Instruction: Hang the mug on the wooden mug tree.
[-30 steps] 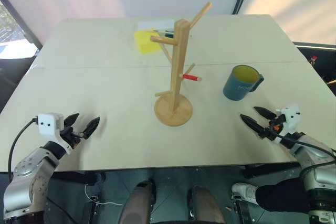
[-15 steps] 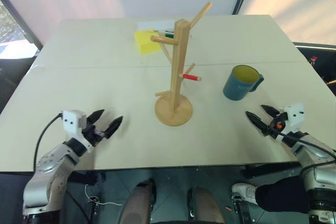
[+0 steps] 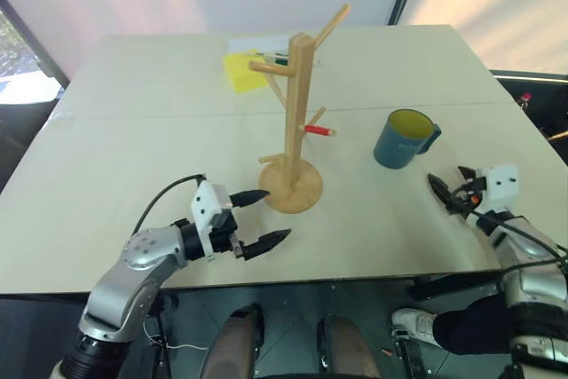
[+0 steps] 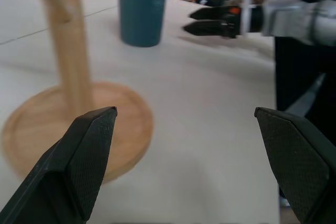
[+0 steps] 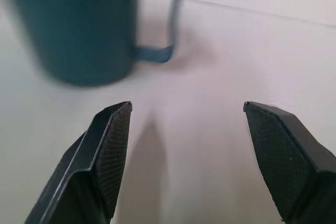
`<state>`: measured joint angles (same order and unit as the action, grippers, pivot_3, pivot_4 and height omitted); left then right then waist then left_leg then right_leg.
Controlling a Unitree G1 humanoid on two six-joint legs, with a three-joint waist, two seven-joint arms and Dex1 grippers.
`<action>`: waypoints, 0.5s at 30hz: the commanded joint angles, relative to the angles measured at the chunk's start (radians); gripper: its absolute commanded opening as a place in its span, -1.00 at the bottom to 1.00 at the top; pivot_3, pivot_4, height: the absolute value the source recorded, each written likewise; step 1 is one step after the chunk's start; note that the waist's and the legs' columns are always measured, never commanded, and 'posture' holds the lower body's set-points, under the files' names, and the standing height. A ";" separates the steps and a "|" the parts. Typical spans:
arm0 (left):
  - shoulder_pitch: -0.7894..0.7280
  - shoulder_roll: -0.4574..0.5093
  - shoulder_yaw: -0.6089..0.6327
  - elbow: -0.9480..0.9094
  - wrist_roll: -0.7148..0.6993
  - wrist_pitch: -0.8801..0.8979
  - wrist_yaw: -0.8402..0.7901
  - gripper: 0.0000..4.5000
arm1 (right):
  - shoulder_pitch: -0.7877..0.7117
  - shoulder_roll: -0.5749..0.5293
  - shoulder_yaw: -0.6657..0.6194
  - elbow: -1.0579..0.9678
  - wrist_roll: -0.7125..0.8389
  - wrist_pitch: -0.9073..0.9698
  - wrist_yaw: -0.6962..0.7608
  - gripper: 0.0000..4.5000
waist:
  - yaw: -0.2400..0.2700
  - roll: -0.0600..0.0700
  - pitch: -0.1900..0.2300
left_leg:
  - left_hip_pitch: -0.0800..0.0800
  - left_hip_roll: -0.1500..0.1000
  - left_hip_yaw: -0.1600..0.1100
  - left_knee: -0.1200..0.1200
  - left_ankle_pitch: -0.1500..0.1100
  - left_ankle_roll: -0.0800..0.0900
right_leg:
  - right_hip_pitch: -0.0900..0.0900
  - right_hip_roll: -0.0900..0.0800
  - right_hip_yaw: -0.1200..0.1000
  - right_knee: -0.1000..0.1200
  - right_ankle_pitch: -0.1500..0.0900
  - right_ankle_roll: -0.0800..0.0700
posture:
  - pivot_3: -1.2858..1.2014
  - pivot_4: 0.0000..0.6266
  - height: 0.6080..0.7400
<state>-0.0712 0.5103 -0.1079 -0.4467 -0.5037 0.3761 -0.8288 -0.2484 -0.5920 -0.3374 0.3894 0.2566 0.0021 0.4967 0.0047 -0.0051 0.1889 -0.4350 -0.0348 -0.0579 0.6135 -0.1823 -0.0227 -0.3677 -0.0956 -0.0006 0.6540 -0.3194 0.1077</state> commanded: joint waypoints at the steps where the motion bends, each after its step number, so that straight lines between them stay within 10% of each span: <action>1: -0.009 -0.001 -0.003 -0.017 0.001 -0.021 -0.013 1.00 | -0.065 -0.005 -0.005 0.070 -0.025 -0.056 -0.032 0.56 | 0.000 0.000 0.000 | 0.000 0.000 0.000 0.000 0.000 0.000 | 0.000 0.000 0.000 0.000 0.000 0.000 | 0.03 -0.52 1.00; 15: 0.011 -0.002 0.021 -0.054 -0.009 -0.034 -0.010 1.00 | -0.248 0.007 0.048 0.261 -0.039 -0.133 0.031 0.56 | -0.013 0.000 0.000 | 0.000 0.000 0.000 0.000 0.000 0.000 | 0.001 0.000 0.000 0.000 0.002 0.003 | 0.03 -0.52 1.00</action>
<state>-0.0681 0.5088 -0.1019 -0.4560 -0.5023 0.3629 -0.8419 -0.4704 -0.5848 -0.2862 0.6469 0.2121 -0.1074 0.5148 -0.0085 -0.0049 0.1890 -0.4346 -0.0350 -0.0580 0.6134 -0.1822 -0.0224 -0.3669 -0.0953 -0.0007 0.6541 -0.3177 0.1109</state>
